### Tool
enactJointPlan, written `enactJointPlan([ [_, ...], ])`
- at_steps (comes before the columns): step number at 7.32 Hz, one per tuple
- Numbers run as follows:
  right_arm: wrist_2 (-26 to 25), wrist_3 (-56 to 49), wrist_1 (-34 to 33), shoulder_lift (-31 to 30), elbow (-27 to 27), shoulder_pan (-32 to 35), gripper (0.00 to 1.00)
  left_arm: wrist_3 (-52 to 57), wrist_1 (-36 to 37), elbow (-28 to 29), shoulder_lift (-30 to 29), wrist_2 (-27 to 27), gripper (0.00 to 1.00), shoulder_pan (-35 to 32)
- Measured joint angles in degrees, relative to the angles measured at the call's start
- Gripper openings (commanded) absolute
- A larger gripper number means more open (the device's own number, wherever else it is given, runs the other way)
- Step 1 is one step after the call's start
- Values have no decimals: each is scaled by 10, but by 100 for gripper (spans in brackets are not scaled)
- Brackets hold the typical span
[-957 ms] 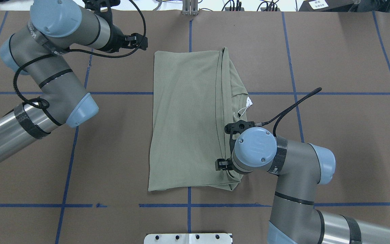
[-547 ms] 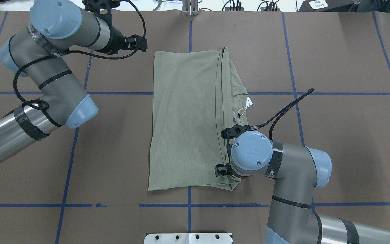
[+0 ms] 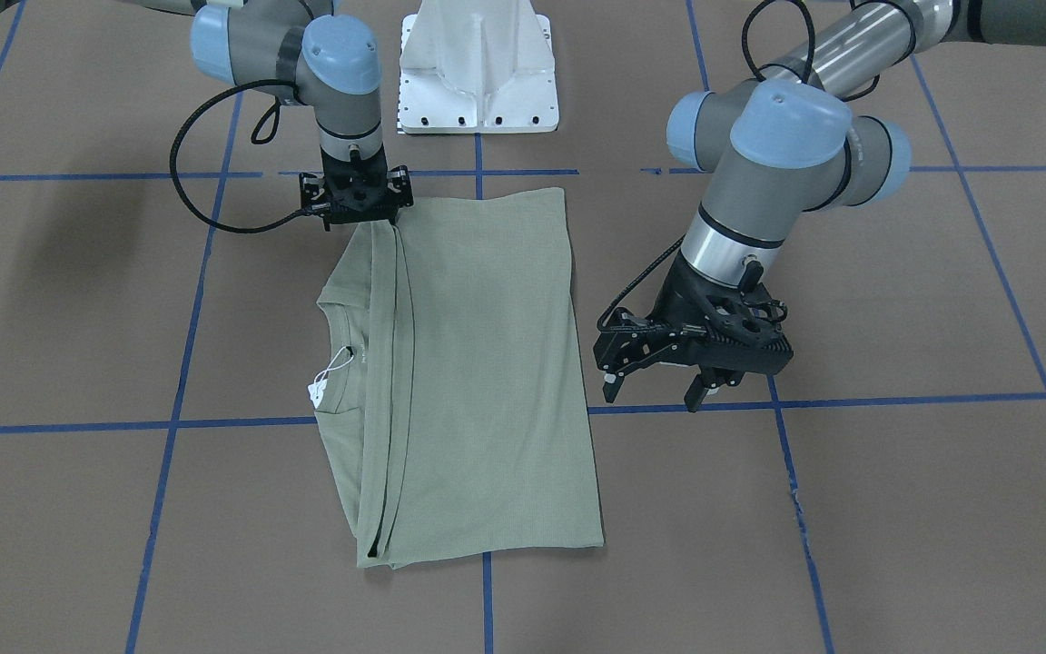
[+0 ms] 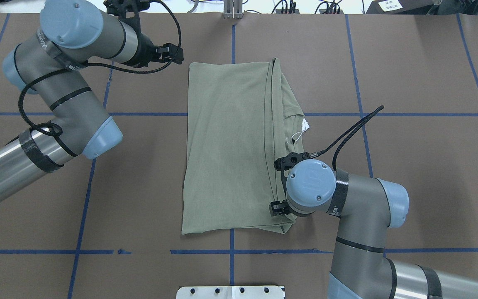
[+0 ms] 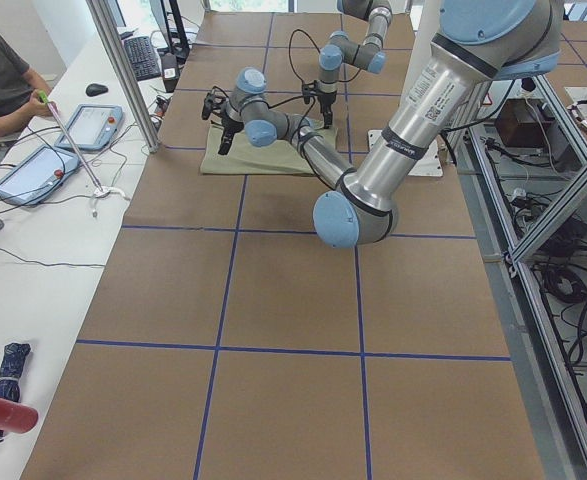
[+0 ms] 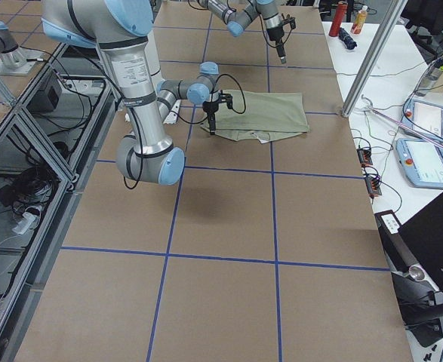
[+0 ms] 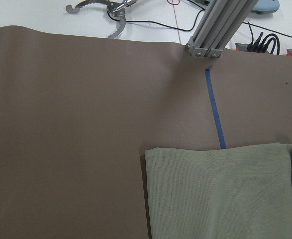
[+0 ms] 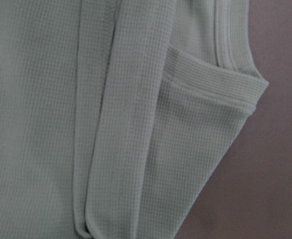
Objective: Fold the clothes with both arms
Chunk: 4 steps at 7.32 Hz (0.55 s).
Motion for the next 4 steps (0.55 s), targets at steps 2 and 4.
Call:
enactJointPlan([
  [2,2,-27,1,-24,4,19,100,-1,0,0,-3,0,100,2],
  [4,1,-35,4,-66,28,29,100,-2,0,0,-4,0,100,3],
])
